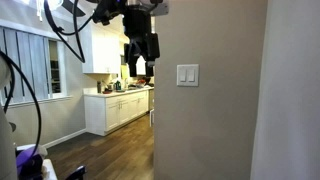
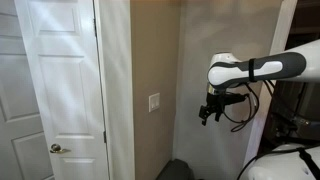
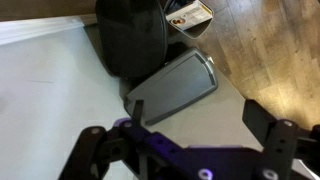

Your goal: Flip the switch to turn off the light

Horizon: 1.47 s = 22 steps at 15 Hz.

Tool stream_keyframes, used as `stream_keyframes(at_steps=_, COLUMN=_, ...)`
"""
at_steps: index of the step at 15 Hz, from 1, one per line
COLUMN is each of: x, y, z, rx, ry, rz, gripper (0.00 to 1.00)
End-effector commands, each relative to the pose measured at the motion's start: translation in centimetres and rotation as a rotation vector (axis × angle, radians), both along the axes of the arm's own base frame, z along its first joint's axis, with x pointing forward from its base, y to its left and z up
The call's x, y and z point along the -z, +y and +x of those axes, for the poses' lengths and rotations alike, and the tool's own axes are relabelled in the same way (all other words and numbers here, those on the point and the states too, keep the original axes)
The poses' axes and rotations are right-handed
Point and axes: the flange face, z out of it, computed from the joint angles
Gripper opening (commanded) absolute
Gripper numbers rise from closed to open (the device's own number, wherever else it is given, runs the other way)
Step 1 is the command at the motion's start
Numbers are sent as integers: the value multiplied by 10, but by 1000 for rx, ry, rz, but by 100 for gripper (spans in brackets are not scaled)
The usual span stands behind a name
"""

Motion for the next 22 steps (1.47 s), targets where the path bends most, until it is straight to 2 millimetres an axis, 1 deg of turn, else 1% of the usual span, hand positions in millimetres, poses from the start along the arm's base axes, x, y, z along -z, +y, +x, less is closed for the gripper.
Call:
stream_keyframes(at_steps=1, x=-1, y=0, z=0, rx=0, ry=1, rz=0, gripper=100)
stream_keyframes(at_steps=8, x=-1, y=0, z=0, rx=0, ry=1, rz=0, gripper=100)
stream_keyframes(at_steps=9, x=-2, y=-1, z=3, rx=15, ry=-17, rz=9, gripper=100)
stream_keyframes(at_steps=10, x=-7, y=-2, z=13, rx=60, ry=-43, rz=39, gripper=75)
stream_keyframes(at_steps=11, x=-12, y=-5, z=24, rx=115, ry=-74, rz=71, gripper=73)
stream_keyframes(at_steps=13, x=-21, y=-7, z=49, rx=205, ry=-133, rz=136, gripper=60)
stream_keyframes(at_steps=14, x=-25, y=-9, z=67, rx=250, ry=-162, rz=166, gripper=53)
stream_keyframes(at_steps=15, x=-27, y=-12, z=78, rx=293, ry=-202, rz=193, gripper=47)
stream_keyframes(at_steps=18, x=-26, y=-24, z=117, rx=431, ry=-295, rz=263, gripper=26)
stream_keyframes(at_steps=22, x=-19, y=-30, z=157, rx=619, ry=-353, rz=355, gripper=2)
